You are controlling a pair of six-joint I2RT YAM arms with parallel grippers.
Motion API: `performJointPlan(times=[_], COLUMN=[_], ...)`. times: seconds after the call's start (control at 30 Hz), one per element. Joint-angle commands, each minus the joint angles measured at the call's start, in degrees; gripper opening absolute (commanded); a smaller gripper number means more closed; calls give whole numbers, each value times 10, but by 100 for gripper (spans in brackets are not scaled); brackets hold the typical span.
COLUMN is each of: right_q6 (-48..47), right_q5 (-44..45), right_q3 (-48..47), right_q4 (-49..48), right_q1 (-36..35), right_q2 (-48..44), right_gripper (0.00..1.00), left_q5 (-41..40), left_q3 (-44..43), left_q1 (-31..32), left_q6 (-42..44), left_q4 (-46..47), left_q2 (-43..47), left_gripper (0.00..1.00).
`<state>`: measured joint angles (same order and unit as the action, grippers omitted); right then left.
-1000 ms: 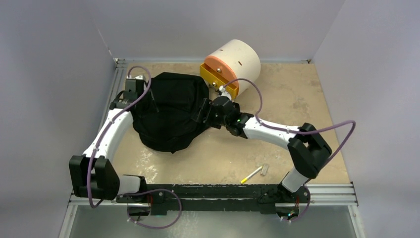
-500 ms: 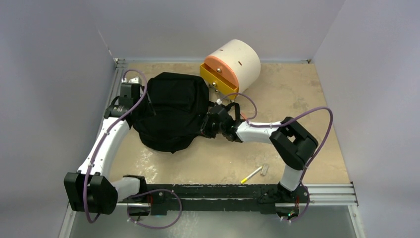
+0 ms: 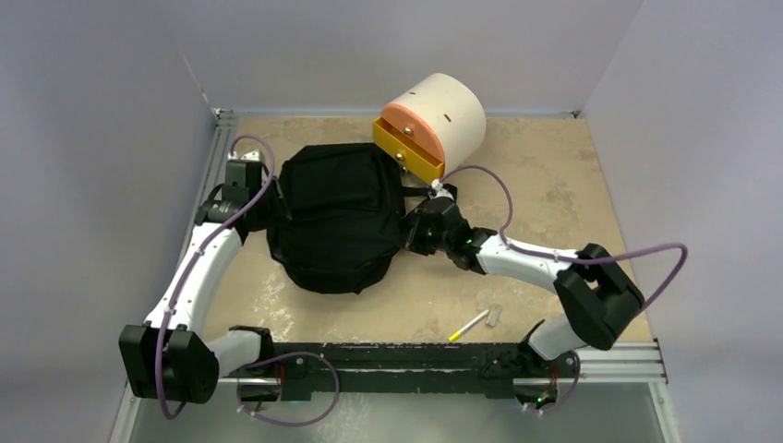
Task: Pack the student bag
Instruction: Adjust the student bag at the center of the board.
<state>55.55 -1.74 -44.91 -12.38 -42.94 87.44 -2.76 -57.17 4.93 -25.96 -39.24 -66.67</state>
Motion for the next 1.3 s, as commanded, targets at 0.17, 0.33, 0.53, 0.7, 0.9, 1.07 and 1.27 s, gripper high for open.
performJointPlan(times=[0.17,0.33,0.53,0.7,0.9,1.07,1.27], right_q6=[-165,-185,-214,-233,-266,-281,-296], right_q5=[152,199,144,131,92,61,86], right_q3=[20,-2,-20,-45,-73,-89,-95], right_q4=[178,222,206,192,143,104,91], right_q1=[14,19,19,19,18,18,19], right_q2=[-123,-152,-189,-213,-215,-188,-163], right_gripper=[0,9,35,53,54,54,54], left_q5=[-12,-15,17,87,59,69,10], left_q3=[53,62,78,77,47,42,11], left_q1=[-2,-2,-4,-4,-3,-3,-4], left_q6=[-33,-59,-89,-59,-39,-35,-25], left_q4=[-30,-24,22,74,44,44,43], left_q2=[44,29,-17,-65,-139,-159,-180], left_gripper=[45,53,57,57,55,43,17])
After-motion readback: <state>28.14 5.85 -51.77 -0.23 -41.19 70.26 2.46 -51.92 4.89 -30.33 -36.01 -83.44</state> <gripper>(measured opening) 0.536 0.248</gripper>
